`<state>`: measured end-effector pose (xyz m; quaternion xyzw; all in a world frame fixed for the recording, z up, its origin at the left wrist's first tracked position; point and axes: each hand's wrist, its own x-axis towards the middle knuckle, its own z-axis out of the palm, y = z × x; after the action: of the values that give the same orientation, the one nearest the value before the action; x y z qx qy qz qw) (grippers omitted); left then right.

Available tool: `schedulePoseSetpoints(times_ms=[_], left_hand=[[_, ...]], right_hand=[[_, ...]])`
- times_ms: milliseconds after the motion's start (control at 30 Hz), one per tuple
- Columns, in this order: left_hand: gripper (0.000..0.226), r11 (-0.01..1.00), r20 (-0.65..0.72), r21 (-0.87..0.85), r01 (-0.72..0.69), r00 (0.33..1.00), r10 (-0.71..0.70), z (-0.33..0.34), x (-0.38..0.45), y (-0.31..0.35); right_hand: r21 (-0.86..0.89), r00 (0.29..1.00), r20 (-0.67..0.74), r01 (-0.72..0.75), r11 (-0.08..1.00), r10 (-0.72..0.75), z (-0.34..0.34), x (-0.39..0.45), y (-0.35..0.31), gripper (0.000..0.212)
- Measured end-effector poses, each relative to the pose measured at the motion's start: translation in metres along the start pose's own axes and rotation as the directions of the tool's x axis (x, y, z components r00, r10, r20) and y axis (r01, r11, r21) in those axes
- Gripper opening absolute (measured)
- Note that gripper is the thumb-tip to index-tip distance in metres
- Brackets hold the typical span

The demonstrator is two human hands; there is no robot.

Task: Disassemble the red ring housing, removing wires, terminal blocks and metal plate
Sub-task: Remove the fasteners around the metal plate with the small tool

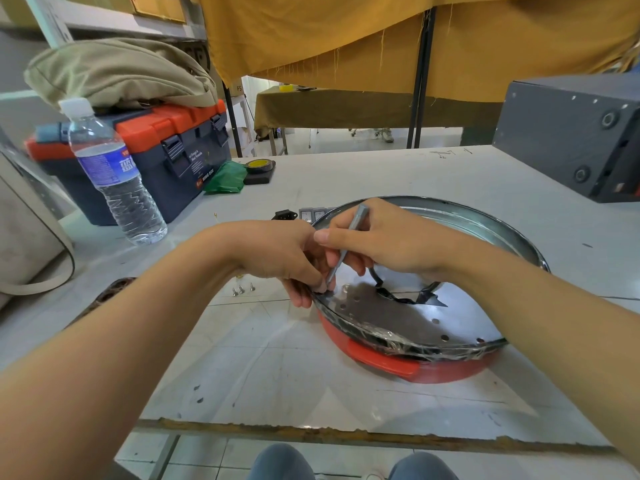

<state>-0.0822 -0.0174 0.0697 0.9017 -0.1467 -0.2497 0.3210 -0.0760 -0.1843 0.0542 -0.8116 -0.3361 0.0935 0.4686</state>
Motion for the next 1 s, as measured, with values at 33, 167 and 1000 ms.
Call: schedulePoseSetpoints(times_ms=[33, 167, 1000], left_hand=[[0.014, 1.0, -0.006, 0.01, -0.005, 1.0, 0.005, 0.0, 0.0, 0.0], [0.022, 0.999, -0.013, 0.032, -0.024, 1.0, 0.025, 0.001, -0.002, -0.001], [0.011, 0.954, -0.576, -0.16, -0.252, 0.809, 0.117, -0.005, -0.019, -0.037]], right_hand=[[0.001, 1.0, -0.005, -0.001, 1.0, 0.001, 0.0, 0.0, 0.0, 0.04], [-0.007, 0.999, -0.039, 0.005, 1.0, -0.005, 0.0, 0.001, 0.001, 0.042], [-0.045, 0.942, -0.329, 0.051, 0.998, -0.063, -0.01, 0.001, -0.015, 0.03]])
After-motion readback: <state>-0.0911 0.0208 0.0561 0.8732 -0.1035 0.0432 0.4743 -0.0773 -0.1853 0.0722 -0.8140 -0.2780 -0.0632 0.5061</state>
